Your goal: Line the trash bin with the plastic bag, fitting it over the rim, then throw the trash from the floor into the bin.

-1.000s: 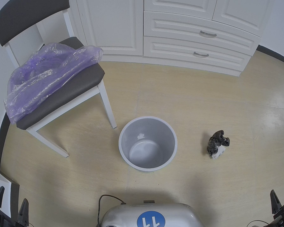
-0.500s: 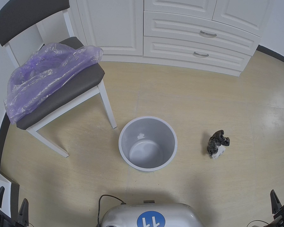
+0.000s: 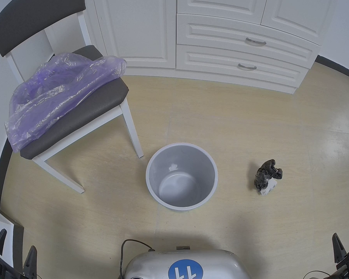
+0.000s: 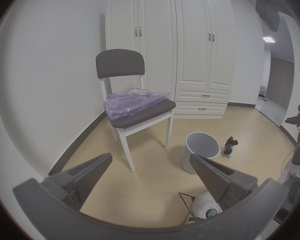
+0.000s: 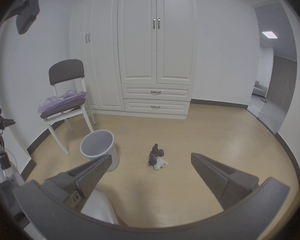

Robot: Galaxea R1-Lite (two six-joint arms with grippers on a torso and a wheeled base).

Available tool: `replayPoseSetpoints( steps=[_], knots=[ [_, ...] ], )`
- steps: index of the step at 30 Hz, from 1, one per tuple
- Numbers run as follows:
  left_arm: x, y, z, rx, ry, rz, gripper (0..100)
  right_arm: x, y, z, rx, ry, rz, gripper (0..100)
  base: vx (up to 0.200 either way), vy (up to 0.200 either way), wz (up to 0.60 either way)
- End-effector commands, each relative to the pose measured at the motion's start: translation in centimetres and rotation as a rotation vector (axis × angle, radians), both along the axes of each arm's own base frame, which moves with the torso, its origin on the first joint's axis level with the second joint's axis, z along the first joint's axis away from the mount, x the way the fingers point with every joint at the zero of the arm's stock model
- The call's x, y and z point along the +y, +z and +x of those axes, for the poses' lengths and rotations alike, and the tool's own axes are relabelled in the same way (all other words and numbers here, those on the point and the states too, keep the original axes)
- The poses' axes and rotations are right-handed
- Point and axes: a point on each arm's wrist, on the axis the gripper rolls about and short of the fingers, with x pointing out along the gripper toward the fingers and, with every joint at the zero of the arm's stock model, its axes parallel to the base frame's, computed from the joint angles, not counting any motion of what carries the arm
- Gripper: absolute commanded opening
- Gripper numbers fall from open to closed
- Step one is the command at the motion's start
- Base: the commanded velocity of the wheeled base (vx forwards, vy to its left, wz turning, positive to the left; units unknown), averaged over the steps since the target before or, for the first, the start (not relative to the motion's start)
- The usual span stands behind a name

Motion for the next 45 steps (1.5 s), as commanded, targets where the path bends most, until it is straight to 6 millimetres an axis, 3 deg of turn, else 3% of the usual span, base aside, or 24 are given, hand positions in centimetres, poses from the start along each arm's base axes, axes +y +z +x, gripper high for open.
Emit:
replayPoseSetpoints(
  steps=[1,4,15,23,24,26,28,33,36,41,45],
  knots=[
    [0.1,-0.5,0.0,0.002,0.024,-0.037,100,0.0,2.3,-0.7,-0.141,0.009,0.149,100,0.000,0.000,0.00],
    [0.1,-0.5,0.0,0.002,0.042,-0.052,100,0.0,3.8,-1.5,-0.165,0.018,0.194,100,0.000,0.000,0.00],
    [0.1,-0.5,0.0,-0.004,0.054,-0.085,100,0.0,2.3,-0.7,-0.045,0.018,0.145,100,0.000,0.000,0.00],
    [0.1,0.0,0.0,-0.045,0.035,-0.003,100,0.0,4.2,-0.3,-0.055,0.052,0.117,100,0.000,0.000,0.00],
    [0.1,0.6,-0.2,-0.081,0.037,-0.016,100,0.1,4.3,-0.2,-0.054,0.058,0.117,100,0.000,0.000,0.00],
    [0.1,4.1,-1.2,-0.238,0.020,-0.096,100,0.1,4.6,0.1,-0.050,0.064,0.117,100,0.000,0.000,0.00],
    [0.1,5.9,-1.8,-0.267,0.003,-0.137,100,0.1,4.9,0.7,-0.030,0.067,0.117,100,0.000,0.000,0.00],
    [0.2,6.5,-0.6,-0.101,0.015,0.039,100,0.2,6.8,2.7,-0.013,0.096,0.122,100,0.000,0.000,0.00],
    [0.1,7.6,0.4,-0.046,0.021,0.063,100,0.2,7.7,3.6,-0.022,0.093,0.121,100,0.000,0.000,0.00],
    [0.4,10.4,3.1,0.069,0.167,0.195,100,0.1,10.9,6.3,-0.016,0.065,0.128,100,0.000,0.000,0.00],
    [0.5,11.1,4.6,0.130,0.211,0.247,100,0.1,12.3,8.4,0.022,0.061,0.152,100,0.000,0.000,0.00]
  ],
)
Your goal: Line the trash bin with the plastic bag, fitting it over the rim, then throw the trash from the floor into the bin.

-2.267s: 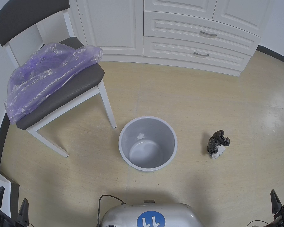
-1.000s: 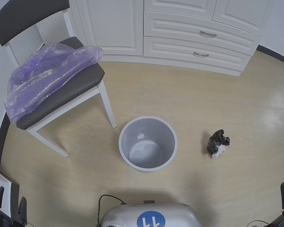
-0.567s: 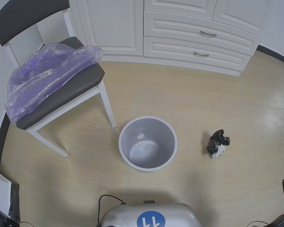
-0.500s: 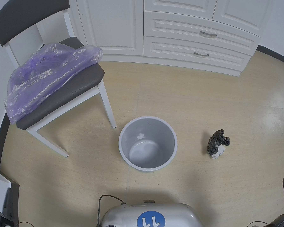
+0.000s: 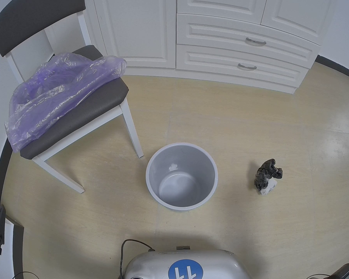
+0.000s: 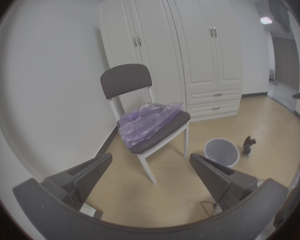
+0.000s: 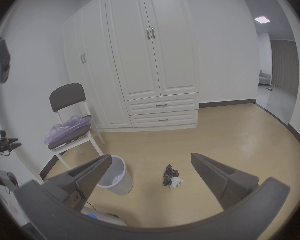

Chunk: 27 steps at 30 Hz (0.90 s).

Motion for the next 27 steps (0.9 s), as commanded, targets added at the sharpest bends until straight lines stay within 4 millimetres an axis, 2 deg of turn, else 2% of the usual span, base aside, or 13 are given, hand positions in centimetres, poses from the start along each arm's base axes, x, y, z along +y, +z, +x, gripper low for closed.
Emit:
replayPoseSetpoints(
  steps=[1,4,6,7,8,9,10,13,19,27],
  knots=[
    [0.2,2.0,4.0,0.181,0.097,0.086,100,-0.1,3.2,5.1,0.085,-0.025,0.047,100,0.000,0.000,0.00],
    [0.3,1.8,5.1,0.238,0.136,0.091,100,-0.1,4.5,7.2,0.066,-0.082,0.085,100,0.000,0.000,0.00],
    [0.3,1.8,5.1,0.238,0.136,0.091,100,-0.1,4.5,7.2,0.066,-0.082,0.085,100,0.000,0.000,0.00],
    [0.5,1.7,6.1,0.283,0.167,0.092,100,0.1,5.8,9.4,0.037,-0.125,0.095,100,0.000,0.000,0.00],
    [0.5,1.7,6.1,0.283,0.167,0.092,100,0.1,5.8,9.4,0.037,-0.125,0.095,100,0.000,0.000,0.00],
    [0.7,1.8,7.0,0.304,0.193,0.108,100,0.5,6.3,10.5,0.021,-0.140,0.101,100,0.000,0.000,0.00],
    [0.7,1.8,7.2,0.309,0.198,0.113,100,0.5,6.4,10.7,0.020,-0.141,0.102,100,0.000,0.000,0.00],
    [1.7,2.1,9.3,0.361,0.276,0.208,100,1.5,6.9,12.0,0.012,-0.138,0.126,100,0.000,0.000,0.00],
    [4.3,3.0,13.2,0.422,0.389,0.343,100,2.2,6.6,12.9,0.045,-0.112,0.125,100,0.000,0.000,0.00],
    [5.2,3.1,15.6,0.457,0.389,0.353,100,2.3,6.7,13.0,0.043,-0.107,0.125,100,0.000,0.000,0.00]
  ],
)
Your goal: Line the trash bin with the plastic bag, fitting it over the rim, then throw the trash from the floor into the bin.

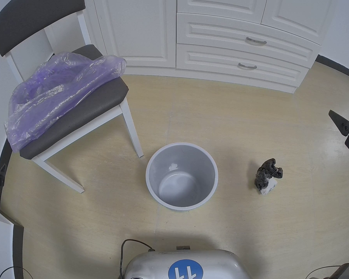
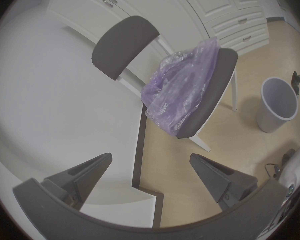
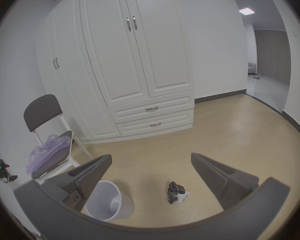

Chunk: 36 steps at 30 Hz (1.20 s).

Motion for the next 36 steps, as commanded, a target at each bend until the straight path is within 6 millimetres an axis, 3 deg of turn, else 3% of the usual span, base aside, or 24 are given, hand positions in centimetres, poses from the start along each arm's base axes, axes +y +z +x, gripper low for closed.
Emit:
replayPoseSetpoints(
  steps=[1,18,27,36],
  knots=[
    [1.0,-0.7,2.3,0.074,0.017,-0.018,100,0.3,-0.2,0.6,0.015,0.008,-0.003,100,0.000,0.000,0.00],
    [3.4,-3.8,9.3,0.074,0.025,-0.025,100,0.1,0.3,0.2,-0.007,0.010,0.003,100,0.000,0.000,0.00],
    [4.1,-3.8,11.1,-0.012,0.032,0.000,100,0.0,0.4,0.2,-0.013,0.005,0.004,100,0.000,0.000,0.00],
    [4.4,-2.3,11.5,-0.095,0.046,-0.009,100,0.1,0.4,0.2,-0.013,0.007,0.004,100,0.000,0.000,0.00]
  ],
)
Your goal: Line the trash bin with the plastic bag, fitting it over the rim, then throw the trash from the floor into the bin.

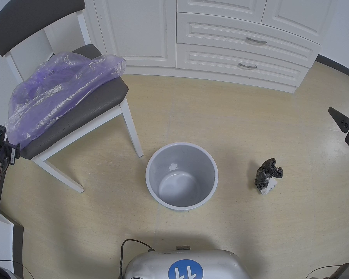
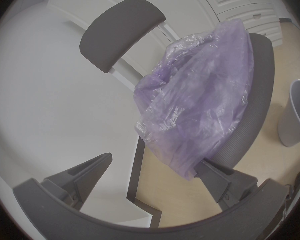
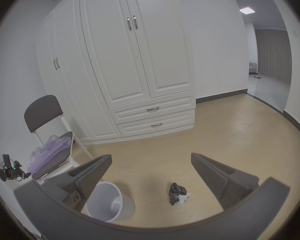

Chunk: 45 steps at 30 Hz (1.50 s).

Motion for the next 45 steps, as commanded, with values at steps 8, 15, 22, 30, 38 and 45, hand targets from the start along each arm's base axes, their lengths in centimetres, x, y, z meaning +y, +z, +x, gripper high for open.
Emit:
replayPoseSetpoints(
  steps=[8,15,22,30,38,45],
  knots=[
    [0.8,0.3,0.7,-0.042,0.025,-0.024,100,0.0,-0.1,-0.1,0.000,0.002,0.000,100,0.000,0.000,0.00],
    [0.9,-1.0,1.0,-0.090,0.032,-0.060,100,0.1,0.0,-0.1,-0.002,0.009,0.014,100,0.000,0.000,0.00],
    [0.9,-4.4,1.0,-0.213,0.030,-0.023,100,0.1,0.1,-0.4,-0.014,0.012,0.016,100,0.000,0.000,0.00],
    [1.0,-5.6,1.4,-0.285,0.065,-0.058,100,0.0,0.6,-0.9,-0.039,0.014,0.021,100,0.000,0.000,0.00],
    [1.0,-4.6,1.2,-0.335,0.066,-0.057,100,0.1,0.7,-1.2,-0.048,0.026,0.023,100,0.000,0.000,0.00],
    [1.0,-3.8,1.2,-0.378,0.062,-0.063,100,0.1,0.7,-1.2,-0.050,0.029,0.023,100,0.000,0.000,0.00]
  ],
)
